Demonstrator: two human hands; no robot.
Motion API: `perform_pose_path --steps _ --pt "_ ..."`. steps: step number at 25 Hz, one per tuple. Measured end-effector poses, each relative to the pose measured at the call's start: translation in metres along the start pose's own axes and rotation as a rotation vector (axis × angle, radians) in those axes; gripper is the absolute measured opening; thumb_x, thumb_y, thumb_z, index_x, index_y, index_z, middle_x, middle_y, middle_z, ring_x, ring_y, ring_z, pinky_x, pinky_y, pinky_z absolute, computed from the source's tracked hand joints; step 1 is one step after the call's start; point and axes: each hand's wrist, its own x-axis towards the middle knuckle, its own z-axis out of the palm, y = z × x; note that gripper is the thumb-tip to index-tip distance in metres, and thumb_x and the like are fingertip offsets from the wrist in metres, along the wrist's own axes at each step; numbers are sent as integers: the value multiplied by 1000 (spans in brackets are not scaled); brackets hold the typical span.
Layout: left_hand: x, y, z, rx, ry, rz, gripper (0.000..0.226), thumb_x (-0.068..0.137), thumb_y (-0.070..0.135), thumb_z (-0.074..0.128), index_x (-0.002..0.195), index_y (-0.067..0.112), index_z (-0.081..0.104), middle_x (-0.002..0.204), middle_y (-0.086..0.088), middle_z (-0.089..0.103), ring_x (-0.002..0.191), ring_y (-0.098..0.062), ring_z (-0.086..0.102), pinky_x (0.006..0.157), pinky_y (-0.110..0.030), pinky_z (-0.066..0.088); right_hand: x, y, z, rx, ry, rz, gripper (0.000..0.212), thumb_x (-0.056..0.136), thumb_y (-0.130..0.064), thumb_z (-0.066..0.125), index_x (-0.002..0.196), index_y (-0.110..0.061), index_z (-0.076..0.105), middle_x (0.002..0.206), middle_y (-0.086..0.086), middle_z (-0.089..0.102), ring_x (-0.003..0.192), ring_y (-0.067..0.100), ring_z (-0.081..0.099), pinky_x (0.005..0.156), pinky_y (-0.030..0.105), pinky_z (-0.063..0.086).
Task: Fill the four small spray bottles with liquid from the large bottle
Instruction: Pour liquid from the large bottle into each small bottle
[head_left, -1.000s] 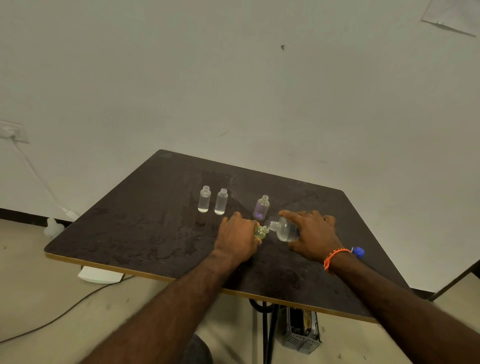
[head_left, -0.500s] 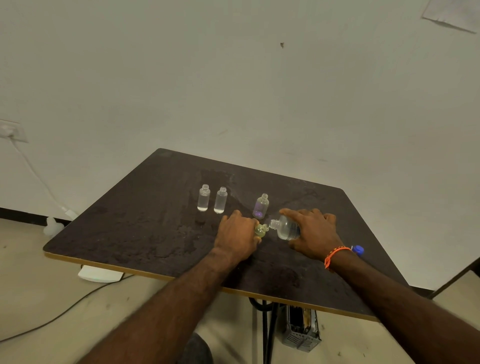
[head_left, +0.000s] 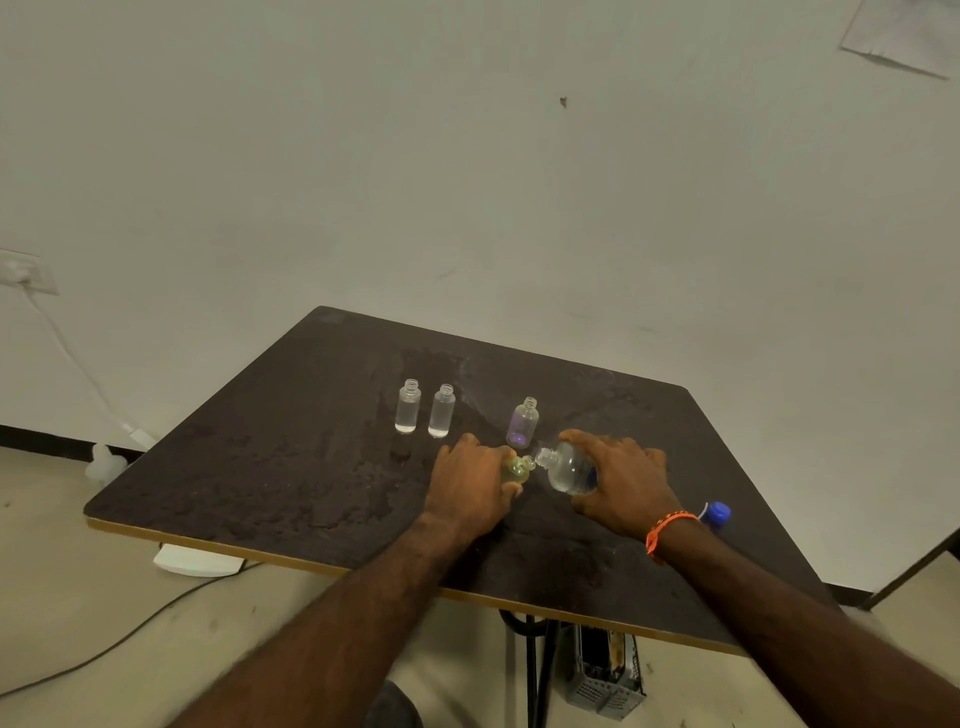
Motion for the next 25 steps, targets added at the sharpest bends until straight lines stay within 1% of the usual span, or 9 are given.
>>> perform_pose_path --steps 4,5,7,9,12,15,18,21,25 --pt "-8 -12 2 -180 98 -114 31 89 47 76 115 32 69 101 6 71 108 -20 57 93 -41 50 -3 -8 9 240 41 56 77 75 -45 78 139 -38 35 129 -7 62 116 19 59 104 47 37" --pt "-9 -15 2 -184 123 -132 31 88 47 77 114 33 69 101 8 70 106 -19 56 92 -40 50 -4 -10 11 292 65 69 77 74 -45 79 137 -37 37 127 -6 62 114 19 59 104 46 39" --pt "-10 -20 4 -144 153 -177 33 87 47 78 117 35 69 107 7 66 107 -18 54 92 -39 50 -6 -12 14 383 126 87 76 72 -43 82 136 -35 41 124 -7 59 115 20 55 102 45 43" --pt "-5 -23 5 -108 186 -229 29 87 47 77 112 33 70 106 6 66 104 -19 59 88 -40 54 -9 -11 20 505 183 90 77 70 -40 84 134 -33 42 120 -10 54 116 19 50 100 44 47" --pt "4 -25 6 -177 235 -310 22 87 44 79 102 28 75 96 6 69 95 -18 64 82 -38 56 -12 -11 34 653 257 83 78 66 -40 84 132 -39 42 120 -16 53 114 12 48 94 33 47" --pt "16 -25 10 -207 217 -337 21 86 46 79 96 27 75 90 7 66 89 -18 64 82 -39 57 -10 -10 41 725 304 97 78 66 -38 84 130 -45 41 120 -20 53 113 8 47 89 24 41" --pt "29 -25 16 -163 215 -317 21 90 47 76 94 26 72 90 4 66 87 -18 62 86 -42 57 -7 -6 44 744 319 75 76 67 -37 83 129 -48 40 120 -29 50 112 6 46 89 24 40" --pt "42 -25 24 -44 225 -298 24 96 48 68 102 24 71 98 1 67 94 -19 61 95 -39 51 -6 -1 50 749 325 56 77 67 -38 82 133 -44 43 122 -33 49 113 1 45 94 24 41" --pt "56 -27 36 95 239 -346 31 97 56 58 108 29 68 106 2 69 102 -20 60 92 -35 50 -5 3 53 792 307 41 80 66 -39 82 133 -49 41 124 -38 47 118 -4 42 92 16 37"
